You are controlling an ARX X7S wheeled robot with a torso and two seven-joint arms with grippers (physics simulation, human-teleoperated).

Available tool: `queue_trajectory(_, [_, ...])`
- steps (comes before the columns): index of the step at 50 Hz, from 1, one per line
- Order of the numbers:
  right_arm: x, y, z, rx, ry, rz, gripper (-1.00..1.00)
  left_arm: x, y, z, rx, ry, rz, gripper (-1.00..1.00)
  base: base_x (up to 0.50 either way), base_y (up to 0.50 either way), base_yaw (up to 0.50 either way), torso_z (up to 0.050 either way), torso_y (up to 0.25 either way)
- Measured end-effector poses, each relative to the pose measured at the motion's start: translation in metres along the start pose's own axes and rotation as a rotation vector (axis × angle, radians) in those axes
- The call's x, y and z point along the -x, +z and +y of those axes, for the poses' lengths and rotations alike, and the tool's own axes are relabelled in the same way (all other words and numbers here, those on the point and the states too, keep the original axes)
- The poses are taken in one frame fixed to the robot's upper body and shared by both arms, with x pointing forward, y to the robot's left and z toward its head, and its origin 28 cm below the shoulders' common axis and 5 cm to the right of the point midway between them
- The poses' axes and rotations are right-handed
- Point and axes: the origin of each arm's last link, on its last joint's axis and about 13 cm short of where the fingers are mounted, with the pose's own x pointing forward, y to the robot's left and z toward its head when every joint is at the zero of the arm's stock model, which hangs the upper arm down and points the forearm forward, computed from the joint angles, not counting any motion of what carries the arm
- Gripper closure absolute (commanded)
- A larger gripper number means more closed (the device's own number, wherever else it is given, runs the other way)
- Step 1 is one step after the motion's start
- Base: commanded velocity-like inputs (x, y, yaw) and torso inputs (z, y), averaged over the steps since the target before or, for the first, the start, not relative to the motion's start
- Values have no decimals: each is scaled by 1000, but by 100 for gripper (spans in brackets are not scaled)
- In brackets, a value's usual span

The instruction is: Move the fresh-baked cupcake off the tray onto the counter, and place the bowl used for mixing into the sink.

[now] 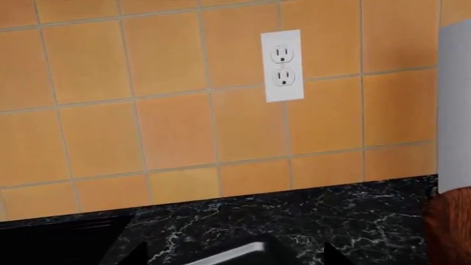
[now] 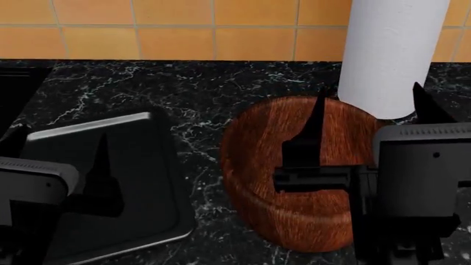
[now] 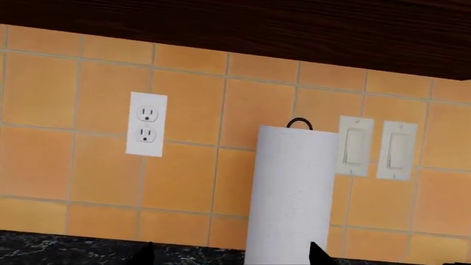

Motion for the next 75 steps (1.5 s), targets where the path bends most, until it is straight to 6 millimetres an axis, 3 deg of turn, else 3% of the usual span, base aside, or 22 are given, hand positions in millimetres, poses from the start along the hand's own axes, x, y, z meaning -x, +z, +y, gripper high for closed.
queue_trajectory(12, [2,2,0,-5,4,-3,-100,2,3,1,-5,8,-4,-100,0,0,0,0,0])
queue_trajectory(17, [2,2,-1,-10,7,-2,-100,9,22,6,-6,26,23,-100,0,0,0,0,0])
queue_trajectory(27, [2,-1,-3,-24,18,3,-100,33,65,37,41,221,95,-100,0,0,0,0,0])
queue_trajectory(40, [2,-1,-5,-21,15,7,-100,84,94,39,14,75,184,-100,0,0,0,0,0])
queue_trajectory(56, [3,-3,-8,-20,3,15,-100,100,97,44,-42,21,284,-100,0,0,0,0,0])
queue_trajectory(75, [3,-9,-8,-17,-1,29,-100,91,90,37,-98,-62,352,-100,0,0,0,0,0])
